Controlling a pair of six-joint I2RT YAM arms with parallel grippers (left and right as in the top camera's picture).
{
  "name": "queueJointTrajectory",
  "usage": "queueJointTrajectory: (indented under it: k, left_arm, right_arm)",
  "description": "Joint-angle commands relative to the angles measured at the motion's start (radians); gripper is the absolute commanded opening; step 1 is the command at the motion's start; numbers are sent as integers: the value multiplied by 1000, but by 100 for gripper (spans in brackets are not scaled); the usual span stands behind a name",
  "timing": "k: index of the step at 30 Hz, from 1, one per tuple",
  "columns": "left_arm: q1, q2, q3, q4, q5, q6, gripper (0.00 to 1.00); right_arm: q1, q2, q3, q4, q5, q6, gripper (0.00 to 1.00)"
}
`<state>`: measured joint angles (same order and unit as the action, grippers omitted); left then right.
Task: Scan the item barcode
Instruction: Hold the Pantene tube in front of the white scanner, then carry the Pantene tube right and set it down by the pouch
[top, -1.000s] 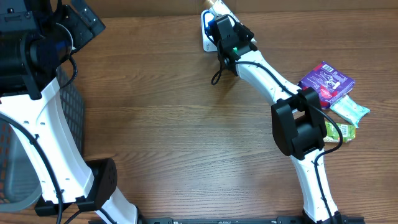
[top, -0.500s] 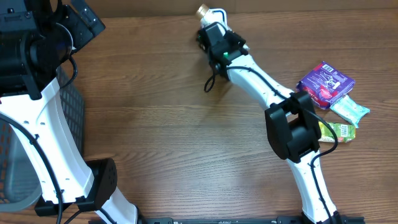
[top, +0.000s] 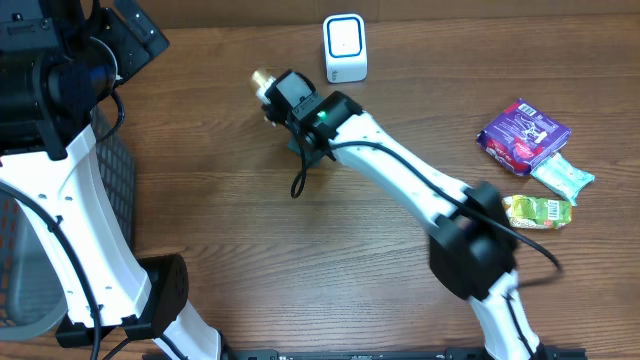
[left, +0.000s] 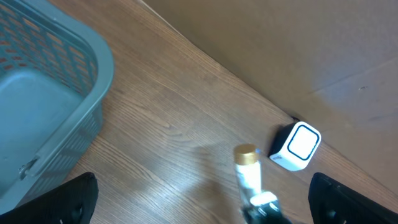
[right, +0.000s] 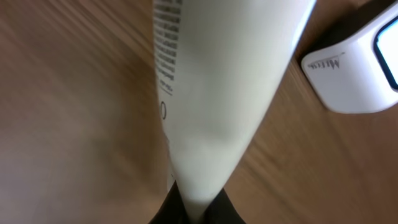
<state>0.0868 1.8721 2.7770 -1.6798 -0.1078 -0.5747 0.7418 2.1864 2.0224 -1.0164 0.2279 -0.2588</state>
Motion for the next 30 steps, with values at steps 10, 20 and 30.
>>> queueJointTrajectory:
  k: [10, 20, 30]
  left_arm:
    - [-3, -2, 2, 0, 2, -8, 100]
    - [-3, -2, 2, 0, 1, -9, 100]
    - [-3, -2, 2, 0, 2, -9, 99]
  right_arm:
    - [-377, -278, 26, -467, -36, 1036, 4]
    - [-875, -262, -206, -534, -69, 1128, 4]
    - [-1040, -262, -432, -363, -224, 1040, 10]
